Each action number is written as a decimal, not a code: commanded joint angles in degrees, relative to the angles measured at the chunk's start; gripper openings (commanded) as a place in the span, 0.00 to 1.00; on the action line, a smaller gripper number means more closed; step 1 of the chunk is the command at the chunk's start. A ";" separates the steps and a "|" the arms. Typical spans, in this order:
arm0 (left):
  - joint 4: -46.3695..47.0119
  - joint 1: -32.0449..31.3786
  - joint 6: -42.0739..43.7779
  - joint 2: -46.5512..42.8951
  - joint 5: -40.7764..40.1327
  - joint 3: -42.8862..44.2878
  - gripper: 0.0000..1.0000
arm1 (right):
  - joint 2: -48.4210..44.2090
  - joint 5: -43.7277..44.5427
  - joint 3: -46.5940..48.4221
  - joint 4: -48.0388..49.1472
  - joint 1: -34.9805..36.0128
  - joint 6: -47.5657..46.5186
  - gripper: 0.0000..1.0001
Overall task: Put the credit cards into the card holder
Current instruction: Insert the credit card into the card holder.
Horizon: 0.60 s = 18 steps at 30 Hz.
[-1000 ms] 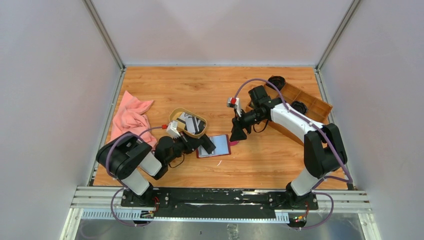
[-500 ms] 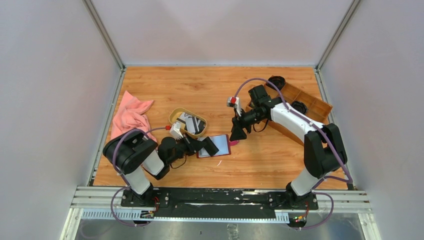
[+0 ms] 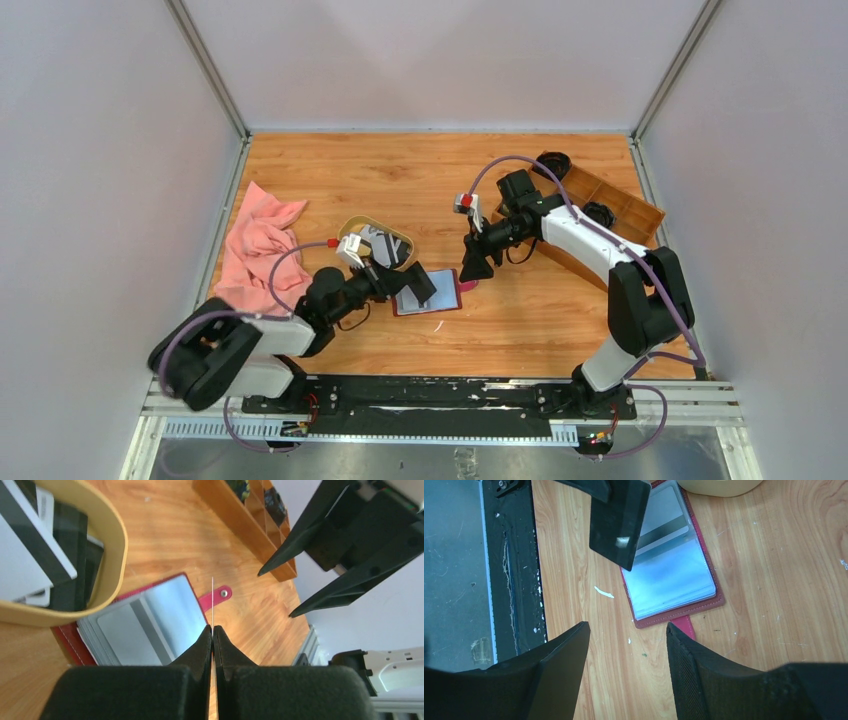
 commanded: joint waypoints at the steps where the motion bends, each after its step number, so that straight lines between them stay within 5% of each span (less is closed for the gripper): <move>1: -24.54 0.25 8.55 -13.67 -3.39 3.49 0.00 | 0.46 -0.12 1.35 -1.92 -0.44 -1.24 0.61; 5: -28.62 2.12 9.15 -15.87 1.09 4.88 0.00 | 0.46 -0.26 1.35 -1.92 -0.46 -1.27 0.61; 11: -28.61 2.20 10.11 -7.18 7.09 8.11 0.00 | 0.21 0.18 1.35 -2.01 -0.44 -1.28 0.61; 18: -28.70 2.34 9.97 -7.20 5.14 7.80 0.00 | 0.49 0.05 1.35 -2.01 -0.48 -1.48 0.61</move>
